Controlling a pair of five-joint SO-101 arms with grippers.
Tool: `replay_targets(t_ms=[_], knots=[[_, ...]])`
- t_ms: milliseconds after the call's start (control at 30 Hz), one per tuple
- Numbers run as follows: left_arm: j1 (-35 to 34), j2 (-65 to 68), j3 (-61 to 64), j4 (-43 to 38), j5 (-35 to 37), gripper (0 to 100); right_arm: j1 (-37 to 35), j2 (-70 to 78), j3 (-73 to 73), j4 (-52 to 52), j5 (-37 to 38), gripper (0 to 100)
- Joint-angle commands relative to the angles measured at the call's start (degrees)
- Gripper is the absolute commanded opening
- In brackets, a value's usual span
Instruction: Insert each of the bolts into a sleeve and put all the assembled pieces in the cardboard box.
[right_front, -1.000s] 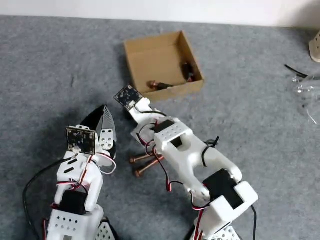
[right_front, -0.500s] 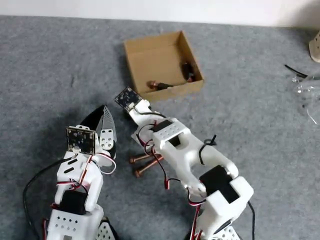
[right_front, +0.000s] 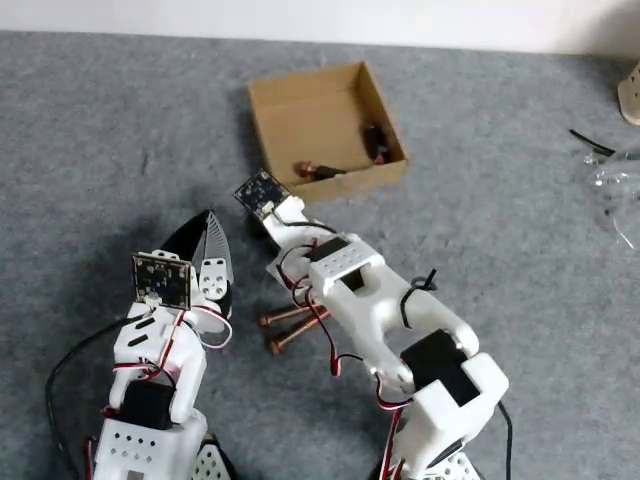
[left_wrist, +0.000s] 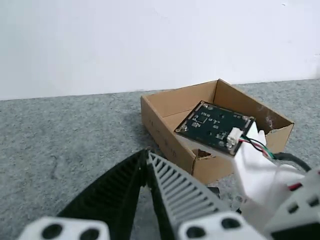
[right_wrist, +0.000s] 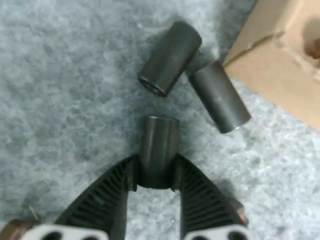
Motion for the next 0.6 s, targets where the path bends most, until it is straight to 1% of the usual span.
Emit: replay_targets(t_ms=[0, 233, 367, 567], knots=[[-0.66, 0.22, 1.36, 0.0, -0.09, 1, -0.48, 0.75, -0.22, 1.54, 0.7, 0.4], [-0.66, 0.22, 1.36, 0.0, -0.09, 1, -0.4, -1.19, -0.22, 1.63, 0.53, 0.4], [-0.66, 0.22, 1.36, 0.0, -0.09, 1, -0.48, -9.89, 0.84, 1.8, 0.26, 0.4], [-0.66, 0.22, 1.36, -0.18, -0.09, 1, -0.31, -25.63, 11.3, 1.54, 0.26, 0.4]])
